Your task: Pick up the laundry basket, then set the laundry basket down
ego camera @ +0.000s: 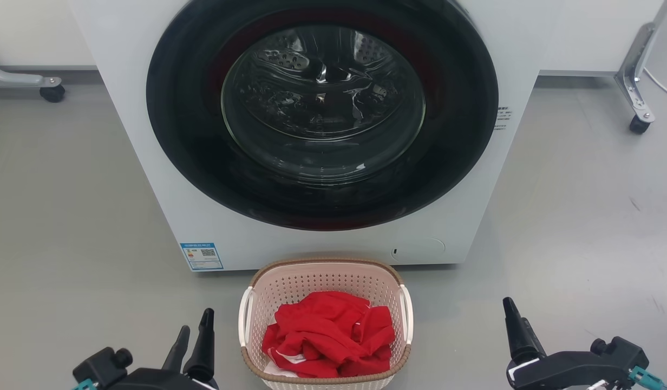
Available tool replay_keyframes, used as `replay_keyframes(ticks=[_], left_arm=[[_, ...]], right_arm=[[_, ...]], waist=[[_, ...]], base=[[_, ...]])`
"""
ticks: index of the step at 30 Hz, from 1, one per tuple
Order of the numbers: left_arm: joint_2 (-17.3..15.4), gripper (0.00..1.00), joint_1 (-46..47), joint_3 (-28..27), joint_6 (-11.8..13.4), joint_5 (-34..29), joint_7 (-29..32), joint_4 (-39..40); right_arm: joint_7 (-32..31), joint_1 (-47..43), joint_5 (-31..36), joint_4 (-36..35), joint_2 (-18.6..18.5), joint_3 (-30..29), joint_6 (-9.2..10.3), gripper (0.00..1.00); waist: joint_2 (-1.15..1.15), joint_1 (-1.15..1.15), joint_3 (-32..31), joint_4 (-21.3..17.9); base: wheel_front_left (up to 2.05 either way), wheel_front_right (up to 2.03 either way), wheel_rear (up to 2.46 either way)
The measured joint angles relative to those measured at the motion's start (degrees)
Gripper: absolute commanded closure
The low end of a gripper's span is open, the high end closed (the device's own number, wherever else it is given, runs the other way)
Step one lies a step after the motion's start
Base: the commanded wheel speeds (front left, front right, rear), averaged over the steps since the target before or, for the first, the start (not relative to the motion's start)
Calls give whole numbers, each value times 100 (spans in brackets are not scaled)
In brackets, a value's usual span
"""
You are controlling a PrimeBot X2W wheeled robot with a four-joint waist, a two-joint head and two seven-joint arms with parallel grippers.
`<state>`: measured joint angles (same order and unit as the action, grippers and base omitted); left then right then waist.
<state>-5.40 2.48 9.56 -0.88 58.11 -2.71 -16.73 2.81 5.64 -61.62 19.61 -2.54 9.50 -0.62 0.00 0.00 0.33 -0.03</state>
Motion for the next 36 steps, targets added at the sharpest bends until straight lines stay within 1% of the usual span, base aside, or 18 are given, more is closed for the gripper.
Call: replay_keyframes(ticks=[11, 17, 18, 24, 26, 28, 36], left_arm=[[-42, 0, 86, 237, 190, -1033, -252, 66], [-57, 0, 99, 378, 252, -1622, -355, 114], [-57, 0, 99, 378, 252, -1622, -355, 114], [-78, 0, 130, 485, 344, -2145, -497, 211], [-85, 0, 159, 545, 376, -2365, -525, 231], [-90, 0, 180, 593, 401, -2648, -605, 267], [-91, 0, 180, 734, 536, -3383, -773, 336]], right_arm=[[240, 107, 882, -104, -18, 249, 168, 0], [346, 112, 1371, -178, -22, 399, 237, 0], [346, 112, 1371, -178, -22, 399, 237, 0], [489, 137, 1871, -257, -26, 550, 322, 0], [524, 183, 2003, -277, -26, 594, 368, 0], [595, 209, 2269, -310, -33, 655, 405, 0], [747, 210, 2888, -408, -38, 843, 519, 0]], waist=[[0, 0, 22, 5], [0, 0, 34, 10], [0, 0, 34, 10], [0, 0, 45, 12], [0, 0, 49, 12], [0, 0, 55, 13], [0, 0, 68, 14]], base=[[0, 0, 0], [0, 0, 0], [0, 0, 0], [0, 0, 0], [0, 0, 0], [0, 0, 0], [0, 0, 0]])
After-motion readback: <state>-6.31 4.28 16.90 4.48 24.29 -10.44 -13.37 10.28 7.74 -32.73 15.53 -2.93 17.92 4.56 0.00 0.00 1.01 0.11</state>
